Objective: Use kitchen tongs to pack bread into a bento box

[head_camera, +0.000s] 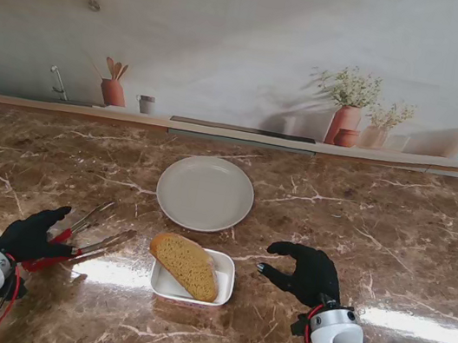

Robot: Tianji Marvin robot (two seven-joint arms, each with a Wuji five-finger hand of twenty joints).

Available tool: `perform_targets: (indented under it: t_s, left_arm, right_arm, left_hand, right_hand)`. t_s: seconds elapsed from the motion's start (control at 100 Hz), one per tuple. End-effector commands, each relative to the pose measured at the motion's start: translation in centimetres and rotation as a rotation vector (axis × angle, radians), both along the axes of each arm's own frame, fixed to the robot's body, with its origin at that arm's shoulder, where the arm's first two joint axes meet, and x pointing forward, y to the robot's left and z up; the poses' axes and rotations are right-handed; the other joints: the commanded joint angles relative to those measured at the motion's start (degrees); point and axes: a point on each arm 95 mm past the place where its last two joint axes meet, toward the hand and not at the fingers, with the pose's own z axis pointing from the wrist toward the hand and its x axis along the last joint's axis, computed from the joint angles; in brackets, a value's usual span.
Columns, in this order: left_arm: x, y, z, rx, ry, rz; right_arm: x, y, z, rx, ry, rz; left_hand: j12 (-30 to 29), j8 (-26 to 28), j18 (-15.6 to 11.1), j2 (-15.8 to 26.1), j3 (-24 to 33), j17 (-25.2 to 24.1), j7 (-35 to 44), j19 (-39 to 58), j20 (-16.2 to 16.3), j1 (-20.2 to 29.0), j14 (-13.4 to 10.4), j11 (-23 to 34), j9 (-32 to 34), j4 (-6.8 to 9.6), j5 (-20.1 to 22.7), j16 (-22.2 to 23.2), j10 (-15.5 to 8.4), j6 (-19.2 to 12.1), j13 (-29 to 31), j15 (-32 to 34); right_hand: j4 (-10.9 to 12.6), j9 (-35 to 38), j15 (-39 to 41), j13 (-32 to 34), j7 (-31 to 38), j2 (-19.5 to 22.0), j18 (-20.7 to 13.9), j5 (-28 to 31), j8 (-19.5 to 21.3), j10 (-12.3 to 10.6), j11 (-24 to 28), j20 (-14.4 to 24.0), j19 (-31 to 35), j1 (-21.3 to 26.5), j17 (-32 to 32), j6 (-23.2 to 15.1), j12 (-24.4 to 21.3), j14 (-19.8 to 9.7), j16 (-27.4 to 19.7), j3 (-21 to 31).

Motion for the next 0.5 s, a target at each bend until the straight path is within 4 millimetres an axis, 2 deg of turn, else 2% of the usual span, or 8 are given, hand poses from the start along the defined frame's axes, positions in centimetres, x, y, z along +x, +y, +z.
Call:
perform_targets:
  t_s: [0.0, 0.13, 0.21, 0.26, 0.28, 0.31, 0.4, 0.49]
  left_arm:
    - [-0.3, -0.3, 0.2, 0.003, -0.012, -0.006]
    - [-0.5, -1.0, 1.5, 0.015, -0.09, -0.052]
    - [-0.6, -1.9, 2.4, 0.0, -0.151, -0.084]
    - [-0.7, -2.5, 3.0, -0.011, -0.186, -0.103]
    - [-0.7, -2.8, 3.3, -0.015, -0.197, -0.113]
    - [-0.8, -3.3, 3.6, -0.023, -0.211, -0.127]
    - [-1.1, -4.7, 4.4, -0.05, -0.262, -0.17]
    - [-1.4, -6.3, 5.2, -0.075, -0.299, -0.222]
  right_arm:
    - [-0.3, 0.0, -0.5, 0.001, 0.021, 0.001]
    - [-0.2, 0.0, -0.5, 0.0, 0.015, 0.006]
    - [-0.2, 0.0, -0.3, 0.0, 0.005, 0.009]
    - [-0.1, 0.0, -0.2, 0.0, -0.003, 0.01]
    - [-0.1, 0.0, -0.1, 0.0, -0.006, 0.011]
    - [-0.1, 0.0, 0.1, -0.001, -0.01, 0.013]
    - [0.0, -0.2, 0.5, -0.006, -0.024, 0.02]
    - [0.1, -0.3, 1.0, -0.009, -0.036, 0.025]
  left_hand:
    - [-3.74, 0.62, -1.67, 0.39, -4.66, -2.22, 0.44, -5.52, -4.02, -2.97, -0.76, -4.76, -2.94, -0.49, -3.39, -3.51, -0.22, -0.92, -4.16, -3.26]
    - [-6.98, 1.54, -6.6, 4.06, -14.64, -1.36, 2.39, -17.4, -9.58, -3.39, -4.45, -10.82, -4.03, 0.78, -2.77, -8.76, -1.19, -3.05, -9.41, -7.21]
    - [-7.57, 2.34, -9.05, 6.96, -23.38, -0.84, 3.63, -18.54, -12.69, -1.62, -6.6, -10.36, -3.78, 2.18, -0.39, -10.21, -2.46, -3.75, -9.39, -7.5]
    - [-7.89, 2.8, -10.49, 7.63, -25.76, -0.12, 4.61, -19.13, -14.16, -1.42, -7.99, -9.45, -3.3, 2.53, 1.76, -10.8, -2.79, -4.35, -8.61, -7.97]
    - [-10.16, 3.21, -11.06, 9.26, -31.36, -0.19, 4.9, -17.84, -16.49, 0.55, -8.63, -8.4, -3.37, 3.38, 2.85, -11.32, -3.05, -4.71, -8.42, -7.84]
    - [-10.55, 3.43, -11.54, 10.33, -34.2, 0.0, 5.27, -17.81, -17.6, 1.14, -9.21, -9.01, -3.17, 3.8, 4.01, -11.82, -3.31, -5.13, -8.18, -8.31]
    - [-9.27, 3.7, -13.2, 12.77, -39.08, 0.39, 5.81, -17.98, -19.17, 1.6, -11.43, -7.96, -2.9, 4.64, 6.41, -12.48, -4.45, -6.1, -7.13, -8.68]
    - [-9.26, 3.66, -14.01, 14.15, -39.79, 0.57, 5.74, -17.94, -19.5, 0.45, -11.96, -7.93, -2.38, 4.78, 6.82, -12.67, -4.78, -6.5, -6.55, -8.8]
  right_hand:
    - [2.09, 0.05, 0.13, 0.21, 0.53, 1.01, -1.15, 0.63, 0.48, -0.5, -0.23, 0.55, -0.39, 0.47, -0.31, -1.53, 0.76, -0.44, 0.9, -0.68]
    - [2.1, -0.69, 0.25, 0.61, 0.16, 0.77, -1.35, -0.01, 0.35, -0.44, -0.7, 0.5, -0.41, 0.14, -0.12, -1.35, 0.5, -0.53, 0.93, -0.61]
    - [2.13, -1.29, 0.41, 1.23, -0.32, 0.67, -1.4, -0.87, 0.18, -0.3, -1.15, 0.46, -0.37, -0.16, 0.22, -0.97, 0.21, -0.61, 0.95, -0.48]
    - [2.15, -1.86, 0.4, 1.41, -0.79, 0.7, -1.53, -1.73, 0.01, -0.25, -1.54, 0.4, -0.39, -0.54, 0.31, -0.67, -0.07, -0.73, 0.92, -0.38]
    - [2.17, -2.07, 0.35, 1.4, -1.01, 0.69, -1.6, -2.1, -0.07, -0.26, -1.7, 0.37, -0.39, -0.65, 0.38, -0.51, -0.18, -0.76, 0.89, -0.31]
    - [2.19, -2.45, 0.3, 1.51, -1.36, 0.67, -1.63, -2.68, -0.19, -0.24, -1.98, 0.31, -0.41, -0.87, 0.43, -0.37, -0.41, -0.81, 0.84, -0.19]
    - [2.26, -3.77, 0.0, 1.38, -2.32, 0.76, -1.79, -4.21, -0.55, -0.24, -2.83, 0.09, -0.57, -1.7, 0.38, 0.1, -1.12, -0.86, 0.62, 0.15]
    - [2.35, -4.82, -0.21, 1.31, -3.09, 0.71, -1.83, -5.2, -0.84, -0.16, -3.47, -0.12, -0.69, -2.45, 0.39, 0.36, -1.84, -0.96, 0.44, 0.61]
